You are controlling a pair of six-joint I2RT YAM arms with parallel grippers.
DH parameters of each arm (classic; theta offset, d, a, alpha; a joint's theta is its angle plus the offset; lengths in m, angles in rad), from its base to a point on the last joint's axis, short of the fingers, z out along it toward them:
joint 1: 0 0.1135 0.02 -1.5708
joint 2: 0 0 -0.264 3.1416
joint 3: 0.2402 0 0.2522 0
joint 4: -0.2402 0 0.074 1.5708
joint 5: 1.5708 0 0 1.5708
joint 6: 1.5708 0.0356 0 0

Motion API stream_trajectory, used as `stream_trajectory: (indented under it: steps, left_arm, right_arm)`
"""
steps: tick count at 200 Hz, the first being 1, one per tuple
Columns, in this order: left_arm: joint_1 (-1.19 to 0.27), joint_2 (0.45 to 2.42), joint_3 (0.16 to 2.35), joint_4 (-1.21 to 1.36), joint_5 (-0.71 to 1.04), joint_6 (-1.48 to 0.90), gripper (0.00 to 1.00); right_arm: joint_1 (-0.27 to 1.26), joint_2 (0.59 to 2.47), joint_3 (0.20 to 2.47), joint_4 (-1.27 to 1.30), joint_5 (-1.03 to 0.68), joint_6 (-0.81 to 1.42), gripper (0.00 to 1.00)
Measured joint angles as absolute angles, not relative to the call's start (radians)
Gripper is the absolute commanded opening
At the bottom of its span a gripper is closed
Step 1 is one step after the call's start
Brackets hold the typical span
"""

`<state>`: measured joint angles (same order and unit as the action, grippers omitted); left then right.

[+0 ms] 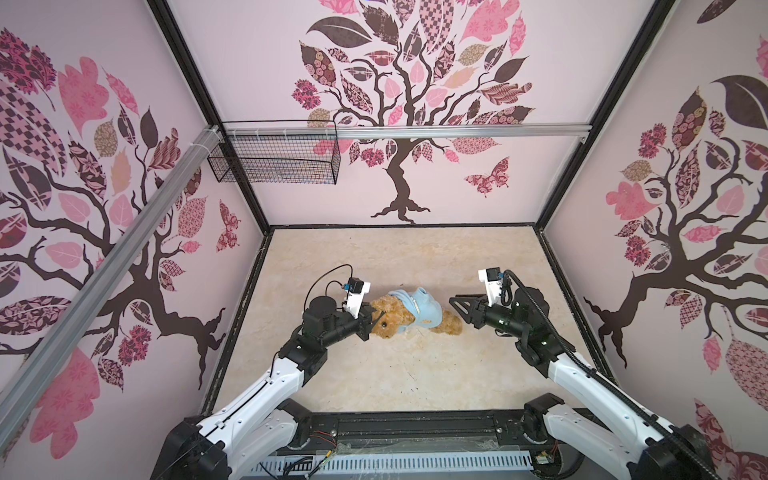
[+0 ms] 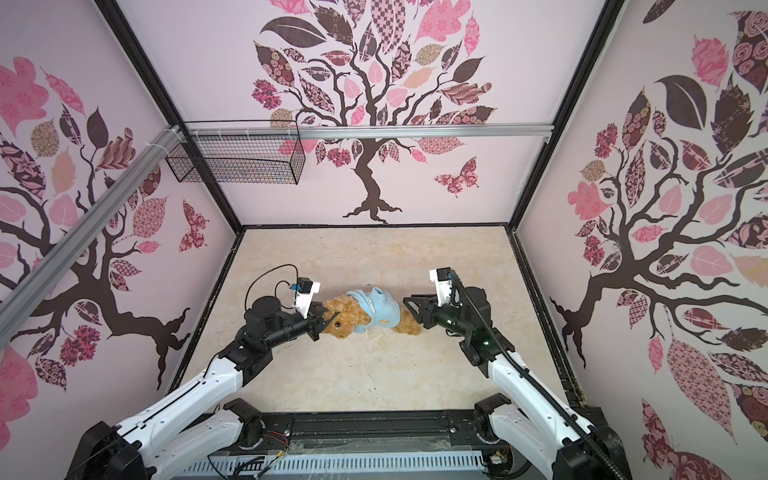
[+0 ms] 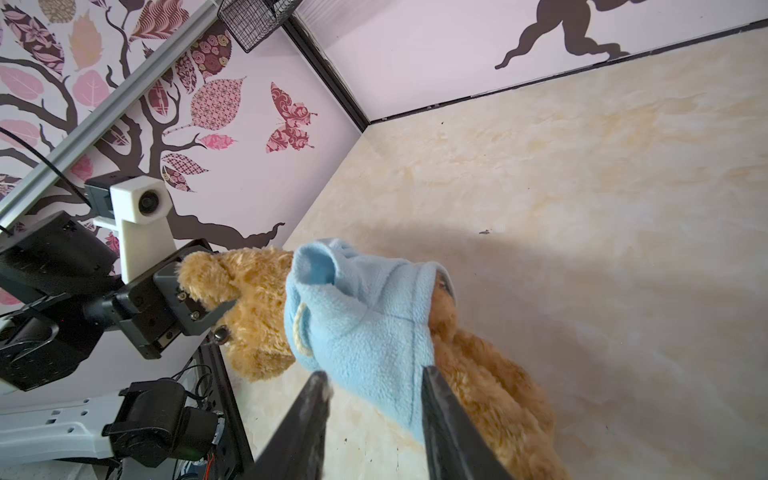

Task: Dress the teddy bear

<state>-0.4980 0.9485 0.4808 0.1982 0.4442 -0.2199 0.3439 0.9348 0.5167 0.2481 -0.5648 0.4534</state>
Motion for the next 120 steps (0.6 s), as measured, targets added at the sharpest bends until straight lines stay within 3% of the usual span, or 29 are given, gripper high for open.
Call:
stream_trajectory:
  steps: [95, 120]
  left_arm:
    - [-0.502, 0.949, 0.481, 0.235, 0.511, -0.197, 0.0]
    - [-0.503, 0.953, 0.481, 0.241, 0.521, -0.198, 0.0]
  right_arm:
    - [0.344, 1.248, 0.634, 0.217, -0.696, 0.579, 0.37]
    - [0.344, 1.273, 0.634, 0.233, -0.724, 0.6, 0.31]
